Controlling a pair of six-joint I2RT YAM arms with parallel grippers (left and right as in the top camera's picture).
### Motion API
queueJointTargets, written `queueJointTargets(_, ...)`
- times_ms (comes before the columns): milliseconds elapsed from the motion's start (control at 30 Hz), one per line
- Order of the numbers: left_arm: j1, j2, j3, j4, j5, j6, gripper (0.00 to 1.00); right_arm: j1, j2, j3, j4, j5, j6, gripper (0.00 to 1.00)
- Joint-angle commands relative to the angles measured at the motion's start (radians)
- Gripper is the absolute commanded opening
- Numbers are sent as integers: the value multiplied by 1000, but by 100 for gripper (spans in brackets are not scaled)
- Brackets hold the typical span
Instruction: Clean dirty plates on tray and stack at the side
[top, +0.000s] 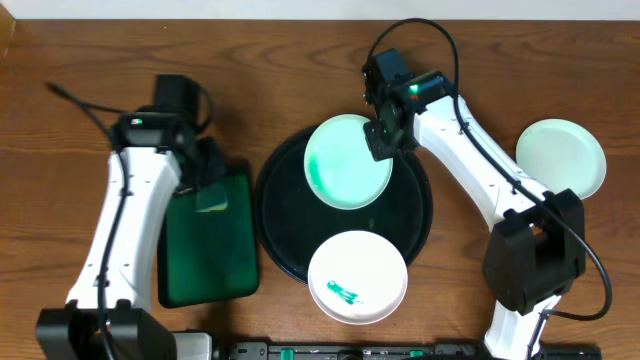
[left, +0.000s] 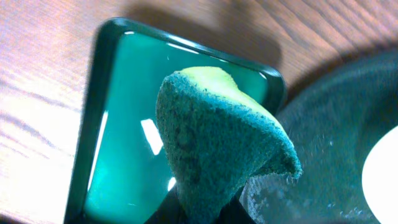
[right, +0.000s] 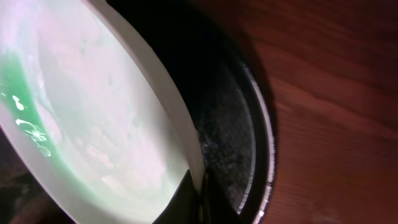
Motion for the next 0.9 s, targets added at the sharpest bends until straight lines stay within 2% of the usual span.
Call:
queueJointTargets(0,93,-47,2,-7,43,-12,7,33,-6,61,-26,108,-15,1)
queueJointTargets(133,196,-55,2,-19,106,-4,7,52,-6,106,-51,102,-34,1)
queueJointTargets(400,402,-55,2,-26,143,-5,7,114,-6,146,-48,-93,12,1)
queueJointTargets(633,581,-54,2,-16,260,-5,7,193,-6,156,-14,-80,17,1)
queueJointTargets(867,629,-54,2,-42,278,-5,7,208,-6,232,-11,-77,41,1)
